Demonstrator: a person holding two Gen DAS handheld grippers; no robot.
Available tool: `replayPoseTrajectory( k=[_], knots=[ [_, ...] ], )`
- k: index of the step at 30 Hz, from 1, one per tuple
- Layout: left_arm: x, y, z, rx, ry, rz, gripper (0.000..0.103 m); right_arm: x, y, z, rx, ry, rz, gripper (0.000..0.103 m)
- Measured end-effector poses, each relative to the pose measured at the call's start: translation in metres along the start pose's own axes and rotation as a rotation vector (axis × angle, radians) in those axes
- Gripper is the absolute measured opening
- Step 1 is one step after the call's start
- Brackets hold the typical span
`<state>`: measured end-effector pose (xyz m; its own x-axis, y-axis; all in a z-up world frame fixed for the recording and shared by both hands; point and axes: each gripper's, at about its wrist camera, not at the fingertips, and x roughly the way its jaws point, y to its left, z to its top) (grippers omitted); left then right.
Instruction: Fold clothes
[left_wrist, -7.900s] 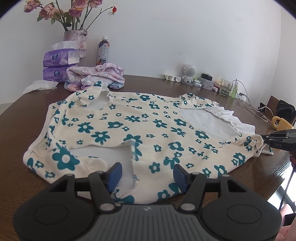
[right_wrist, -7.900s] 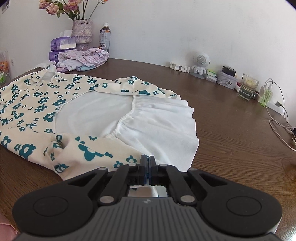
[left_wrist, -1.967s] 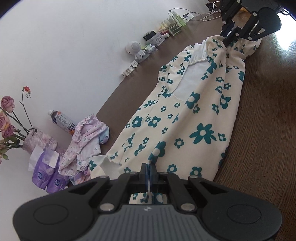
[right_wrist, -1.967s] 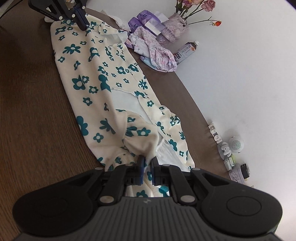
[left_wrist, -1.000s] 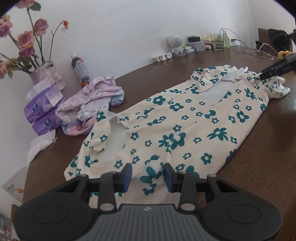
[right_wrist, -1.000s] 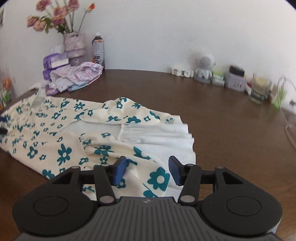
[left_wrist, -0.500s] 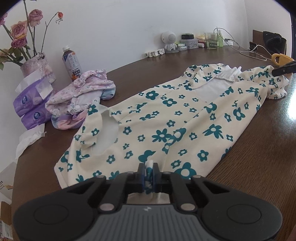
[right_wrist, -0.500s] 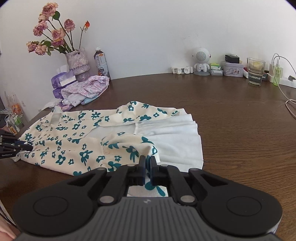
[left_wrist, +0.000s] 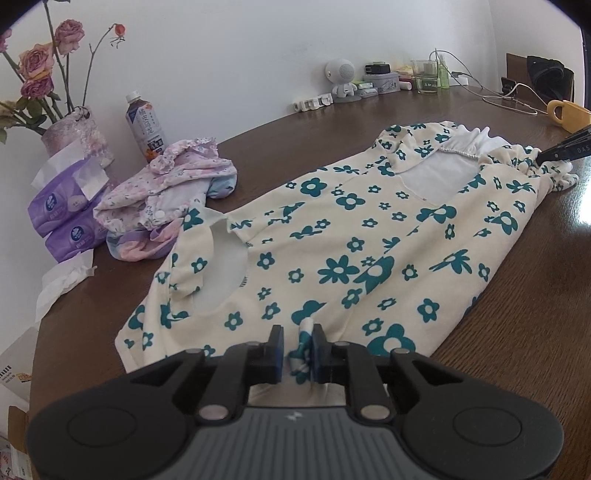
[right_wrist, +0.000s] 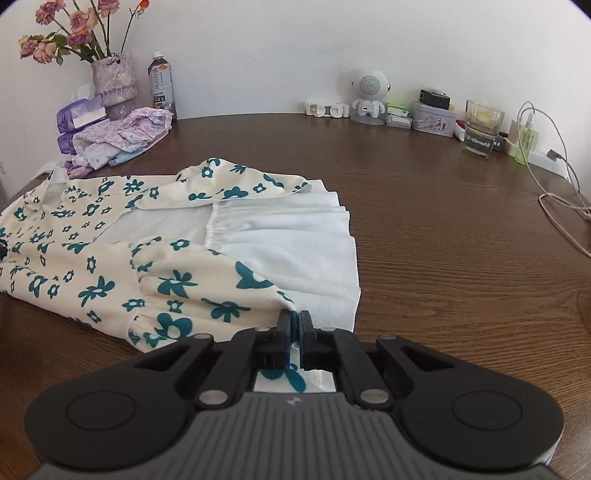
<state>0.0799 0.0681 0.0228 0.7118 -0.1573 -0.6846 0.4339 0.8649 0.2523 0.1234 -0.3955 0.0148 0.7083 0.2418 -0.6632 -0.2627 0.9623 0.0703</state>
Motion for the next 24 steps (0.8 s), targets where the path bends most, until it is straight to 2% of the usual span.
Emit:
replayPoseTrajectory(
  k=[4,6,8,10,14,17,24],
  knots=[
    [-0.018,0.003,-0.002,-0.032,-0.044,0.017,0.025,-0.019,-0.001,0.004,0.030,-0.079,0.002,0.011],
    [-0.029,0.003,-0.004,-0.050,-0.066,0.021,0.029,-0.031,0.009,0.008,-0.005,-0.134,-0.009,0.016],
    [-0.039,0.002,-0.009,-0.059,-0.079,0.025,0.035,-0.037,0.026,0.012,-0.059,-0.167,0.022,0.029],
    [-0.049,0.001,-0.015,-0.069,-0.087,0.032,0.039,-0.043,0.044,0.015,-0.115,-0.198,0.057,0.032],
    [-0.061,0.002,-0.032,-0.093,-0.079,0.063,0.040,-0.027,0.080,0.020,-0.196,-0.180,0.141,0.032],
    [-0.066,0.007,-0.043,-0.100,-0.079,0.078,0.042,-0.006,0.098,0.021,-0.200,-0.156,0.164,0.032],
    [-0.066,0.010,-0.057,0.005,-0.094,0.059,0.048,0.025,0.100,0.020,-0.121,-0.098,0.126,0.032]
  ],
)
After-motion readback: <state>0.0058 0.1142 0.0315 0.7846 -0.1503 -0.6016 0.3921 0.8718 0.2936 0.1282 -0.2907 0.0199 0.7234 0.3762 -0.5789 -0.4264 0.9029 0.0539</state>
